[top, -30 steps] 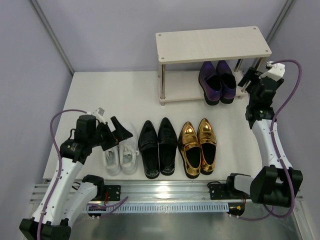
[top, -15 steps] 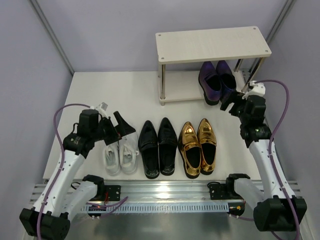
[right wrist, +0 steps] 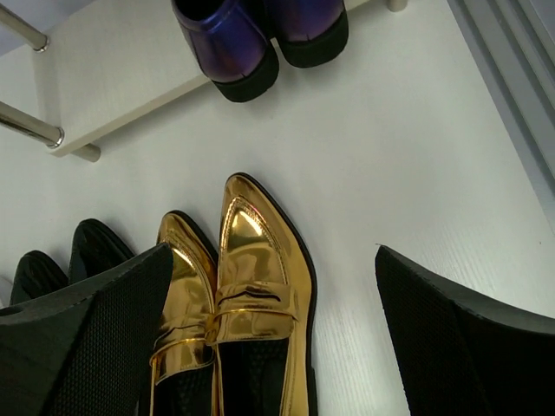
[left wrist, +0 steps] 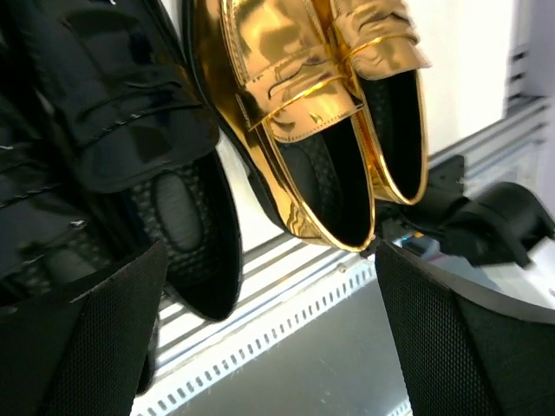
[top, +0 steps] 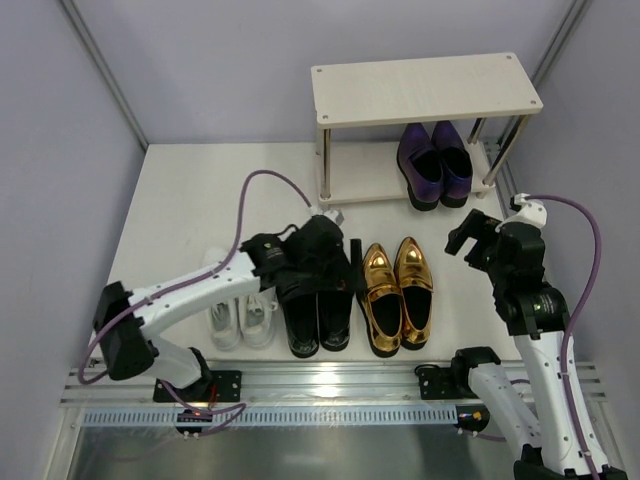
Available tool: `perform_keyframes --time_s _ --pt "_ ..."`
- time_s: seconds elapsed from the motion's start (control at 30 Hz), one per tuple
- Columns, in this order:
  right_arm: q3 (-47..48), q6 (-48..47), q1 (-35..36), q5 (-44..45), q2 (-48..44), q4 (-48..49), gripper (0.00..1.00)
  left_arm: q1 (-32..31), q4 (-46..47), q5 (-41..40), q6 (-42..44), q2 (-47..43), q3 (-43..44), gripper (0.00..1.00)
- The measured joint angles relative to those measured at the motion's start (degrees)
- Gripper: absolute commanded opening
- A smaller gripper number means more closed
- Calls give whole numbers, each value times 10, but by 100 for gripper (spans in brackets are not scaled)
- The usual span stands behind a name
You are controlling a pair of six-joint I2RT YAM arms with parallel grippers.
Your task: Place and organize the shoes onto the shoe shelf
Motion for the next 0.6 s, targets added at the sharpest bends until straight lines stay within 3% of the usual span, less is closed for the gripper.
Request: perform_keyframes --time_s 0.3,0.6 --pt "5 18 0 32 -26 -79 98 -186 -35 -117 -67 267 231 96" --pt "6 9 0 6 -31 -101 98 -204 -64 -181 -97 287 255 96"
